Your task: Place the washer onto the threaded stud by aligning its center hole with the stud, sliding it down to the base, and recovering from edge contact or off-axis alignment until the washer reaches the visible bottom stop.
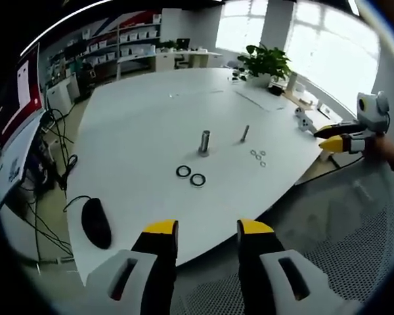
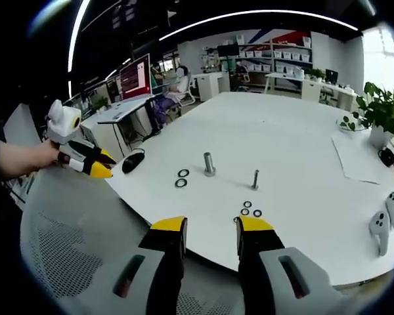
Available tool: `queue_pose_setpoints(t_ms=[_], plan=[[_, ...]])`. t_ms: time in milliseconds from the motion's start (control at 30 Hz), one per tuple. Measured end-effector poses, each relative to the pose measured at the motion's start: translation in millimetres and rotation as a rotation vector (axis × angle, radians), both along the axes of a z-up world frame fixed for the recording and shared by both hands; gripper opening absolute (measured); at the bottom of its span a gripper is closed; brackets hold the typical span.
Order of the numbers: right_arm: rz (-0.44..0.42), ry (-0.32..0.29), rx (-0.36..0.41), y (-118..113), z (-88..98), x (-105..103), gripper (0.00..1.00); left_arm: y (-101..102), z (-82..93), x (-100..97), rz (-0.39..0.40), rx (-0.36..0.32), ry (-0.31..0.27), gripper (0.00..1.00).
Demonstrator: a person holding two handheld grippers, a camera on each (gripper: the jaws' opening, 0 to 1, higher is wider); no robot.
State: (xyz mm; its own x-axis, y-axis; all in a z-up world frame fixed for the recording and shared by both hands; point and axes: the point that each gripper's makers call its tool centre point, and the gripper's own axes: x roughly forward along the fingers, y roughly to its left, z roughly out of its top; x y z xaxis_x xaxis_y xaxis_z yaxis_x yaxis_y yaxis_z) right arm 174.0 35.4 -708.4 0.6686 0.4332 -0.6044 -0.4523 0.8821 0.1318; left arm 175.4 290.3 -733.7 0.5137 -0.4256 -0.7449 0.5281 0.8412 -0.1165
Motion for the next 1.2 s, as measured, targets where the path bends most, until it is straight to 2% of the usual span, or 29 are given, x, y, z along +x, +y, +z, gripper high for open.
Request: queue_pose_setpoints(t_ms=[167, 300, 667, 867, 1000, 1200], plan=[[-0.008, 0.033, -0.035, -4.1, -9.1, -1.7, 0.33, 0.5, -0.6, -0.6, -0.014, 0.017, -0.004, 0.34], [-0.007, 0.030, -0.049, -5.5, -8.5, -2.0, 0.34, 1.6, 2.4, 1.7, 0.001, 0.001, -0.006, 0.35], [-0.003, 0.048, -0.045, -6.0, -11.5, -4.0, 0.34, 1.3, 1.7, 4.8, -0.005, 0.011, 0.017, 0.37], [0.004, 0.050, -0.032, -4.0, -10.9, -4.0, 0.34, -3.8, 3.1, 21.9, -0.008, 0.028, 0.016, 0.36], [0.028, 0.057, -0.041, -1.2, -13.0, -5.9, 0.34, -14.4, 4.2, 39.0, 0.013, 0.011, 0.008, 0.35], [0.025, 0.047, -0.029, -0.9, -10.5, -4.7, 0.34, -27.4, -8.6, 53.8, -0.001, 0.021, 0.040, 0.34]])
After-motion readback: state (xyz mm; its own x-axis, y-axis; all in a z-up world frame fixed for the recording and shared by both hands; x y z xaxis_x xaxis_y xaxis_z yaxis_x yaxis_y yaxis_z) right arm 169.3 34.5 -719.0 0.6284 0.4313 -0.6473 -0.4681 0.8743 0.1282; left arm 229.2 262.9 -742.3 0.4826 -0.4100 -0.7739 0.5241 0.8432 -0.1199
